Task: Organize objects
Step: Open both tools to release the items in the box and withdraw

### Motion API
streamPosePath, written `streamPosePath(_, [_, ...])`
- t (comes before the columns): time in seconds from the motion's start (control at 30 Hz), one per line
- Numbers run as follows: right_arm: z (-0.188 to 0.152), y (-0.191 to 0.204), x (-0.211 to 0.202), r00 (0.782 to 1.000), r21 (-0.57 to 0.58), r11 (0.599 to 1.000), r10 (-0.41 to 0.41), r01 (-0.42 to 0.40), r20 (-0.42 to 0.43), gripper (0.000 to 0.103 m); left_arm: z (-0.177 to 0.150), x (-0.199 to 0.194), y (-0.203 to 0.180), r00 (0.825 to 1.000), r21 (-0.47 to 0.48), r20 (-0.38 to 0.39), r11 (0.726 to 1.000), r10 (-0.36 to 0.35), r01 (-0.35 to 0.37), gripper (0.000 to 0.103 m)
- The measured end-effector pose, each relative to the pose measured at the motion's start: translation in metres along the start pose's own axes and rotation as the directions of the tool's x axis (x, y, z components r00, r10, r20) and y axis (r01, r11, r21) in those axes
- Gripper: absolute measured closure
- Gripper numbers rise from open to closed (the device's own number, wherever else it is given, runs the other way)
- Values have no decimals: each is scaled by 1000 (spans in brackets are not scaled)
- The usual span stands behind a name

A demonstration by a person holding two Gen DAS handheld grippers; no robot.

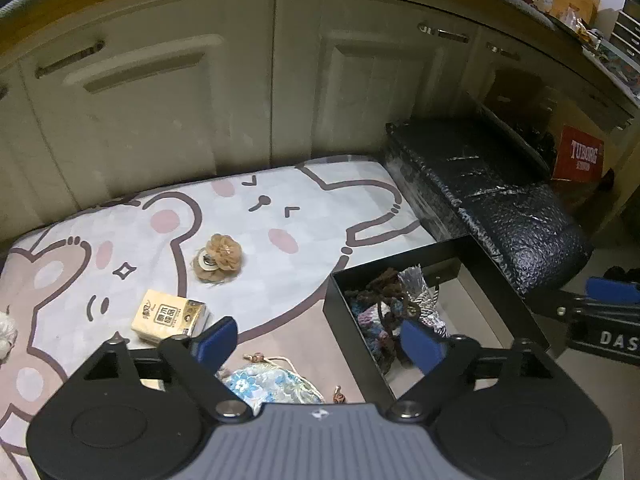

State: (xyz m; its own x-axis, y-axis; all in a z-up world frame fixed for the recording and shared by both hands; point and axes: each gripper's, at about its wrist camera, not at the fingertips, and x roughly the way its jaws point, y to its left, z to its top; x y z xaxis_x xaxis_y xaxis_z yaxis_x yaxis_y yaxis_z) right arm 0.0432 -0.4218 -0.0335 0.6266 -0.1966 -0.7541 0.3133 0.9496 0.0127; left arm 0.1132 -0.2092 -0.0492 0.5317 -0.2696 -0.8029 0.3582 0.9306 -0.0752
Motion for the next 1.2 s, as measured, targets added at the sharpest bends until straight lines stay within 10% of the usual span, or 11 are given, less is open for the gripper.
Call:
streamPosePath(0.37, [-9,-12,-17,998,4,998,-56,56,23,0,-5,-14,0,1000,-9,7,1000,19,-19,0])
streamPosePath(1.2, [-13,9,-17,1000,9,1000,-24,24,5,0,-15,-29,35,998,-57,18,997,56,-55,0])
